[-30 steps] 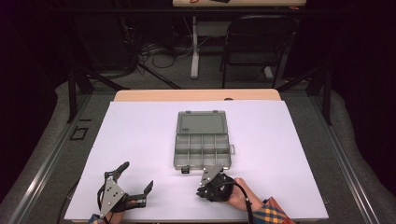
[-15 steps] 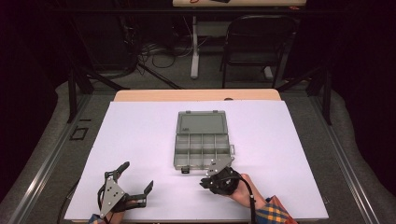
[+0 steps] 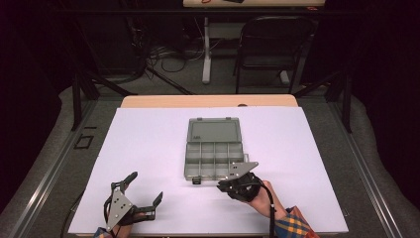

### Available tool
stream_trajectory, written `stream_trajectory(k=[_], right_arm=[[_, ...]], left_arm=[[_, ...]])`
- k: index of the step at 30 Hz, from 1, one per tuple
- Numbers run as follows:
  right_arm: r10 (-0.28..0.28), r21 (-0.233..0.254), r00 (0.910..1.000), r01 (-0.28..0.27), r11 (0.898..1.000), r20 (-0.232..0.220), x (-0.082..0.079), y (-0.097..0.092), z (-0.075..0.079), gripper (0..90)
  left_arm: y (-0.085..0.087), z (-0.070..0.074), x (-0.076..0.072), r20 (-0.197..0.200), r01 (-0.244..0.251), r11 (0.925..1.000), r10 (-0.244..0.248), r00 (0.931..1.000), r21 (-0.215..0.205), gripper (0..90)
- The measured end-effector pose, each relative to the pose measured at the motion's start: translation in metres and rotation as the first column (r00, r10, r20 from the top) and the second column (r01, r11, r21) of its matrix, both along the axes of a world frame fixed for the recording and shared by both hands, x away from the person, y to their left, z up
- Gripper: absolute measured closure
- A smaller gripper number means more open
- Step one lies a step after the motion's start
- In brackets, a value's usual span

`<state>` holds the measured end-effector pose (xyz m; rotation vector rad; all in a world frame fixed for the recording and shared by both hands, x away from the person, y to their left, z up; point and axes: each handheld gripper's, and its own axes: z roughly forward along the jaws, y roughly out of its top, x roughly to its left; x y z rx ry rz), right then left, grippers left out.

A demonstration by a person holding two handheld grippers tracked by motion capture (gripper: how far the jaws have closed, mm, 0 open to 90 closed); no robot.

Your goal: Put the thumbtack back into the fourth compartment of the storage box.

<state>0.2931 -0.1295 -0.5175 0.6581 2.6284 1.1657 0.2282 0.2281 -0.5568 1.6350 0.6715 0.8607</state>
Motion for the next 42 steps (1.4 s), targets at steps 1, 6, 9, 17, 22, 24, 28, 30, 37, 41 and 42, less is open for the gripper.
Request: stream_trajectory(k=[1, 6, 9, 17, 22, 24, 28, 30, 37, 41, 42], right_arm=[[-0.002, 0.001, 1.0000, 0.002, 1.000, 0.005, 0.001, -0.001, 0.001, 83.2], [-0.038, 0.010, 0.9987, 0.037, 0.999, 0.036, 0.002, -0.006, 0.005, 83.2], [-0.053, 0.012, 0.9977, 0.052, 0.999, 0.044, 0.002, -0.008, 0.006, 83.3], [-0.100, 0.032, 0.9921, 0.098, 0.995, 0.076, 0.005, -0.014, 0.012, 83.3], [-0.127, 0.042, 0.9871, 0.124, 0.991, 0.097, 0.008, -0.018, 0.016, 83.3], [-0.134, 0.045, 0.9857, 0.130, 0.990, 0.102, 0.008, -0.019, 0.016, 83.3], [-0.164, 0.054, 0.9793, 0.158, 0.986, 0.119, 0.010, -0.022, 0.019, 83.2], [-0.167, 0.056, 0.9783, 0.161, 0.985, 0.123, 0.010, -0.023, 0.020, 83.3], [-0.204, 0.070, 0.9669, 0.195, 0.978, 0.153, 0.015, -0.027, 0.024, 83.3], [-0.224, 0.074, 0.9596, 0.214, 0.974, 0.170, 0.018, -0.029, 0.026, 83.3], [-0.225, 0.072, 0.9590, 0.216, 0.974, 0.172, 0.019, -0.029, 0.026, 83.3]], left_arm=[[0.000, 0.000, 0.000, 0.001, 0.000, 1.0000, 0.000, 1.0000, -0.002, 0.4], [0.000, 0.000, 0.000, 0.002, 0.001, 1.0000, -0.001, 1.0000, -0.003, 0.4], [-0.001, 0.000, 0.000, 0.001, 0.001, 1.0000, -0.001, 1.0000, 0.000, 0.4], [-0.001, 0.000, 0.000, 0.002, 0.002, 1.0000, -0.002, 1.0000, 0.002, 0.4], [-0.001, 0.000, 0.000, 0.001, 0.001, 1.0000, -0.001, 1.0000, 0.001, 0.4], [-0.001, 0.000, 0.000, 0.002, 0.000, 1.0000, 0.000, 1.0000, 0.002, 0.4], [-0.002, 0.000, 0.000, 0.001, 0.003, 1.0000, -0.003, 1.0000, 0.004, 0.4], [-0.002, 0.000, 0.000, -0.002, 0.002, 1.0000, -0.002, 1.0000, 0.004, 0.4], [-0.002, 0.000, 0.000, -0.002, 0.002, 1.0000, -0.002, 1.0000, 0.004, 0.4], [-0.003, -0.001, 0.001, -0.004, 0.004, 1.0000, -0.004, 1.0000, 0.006, 0.4], [-0.003, -0.001, 0.001, -0.004, 0.003, 1.0000, -0.003, 1.0000, 0.007, 0.4]])
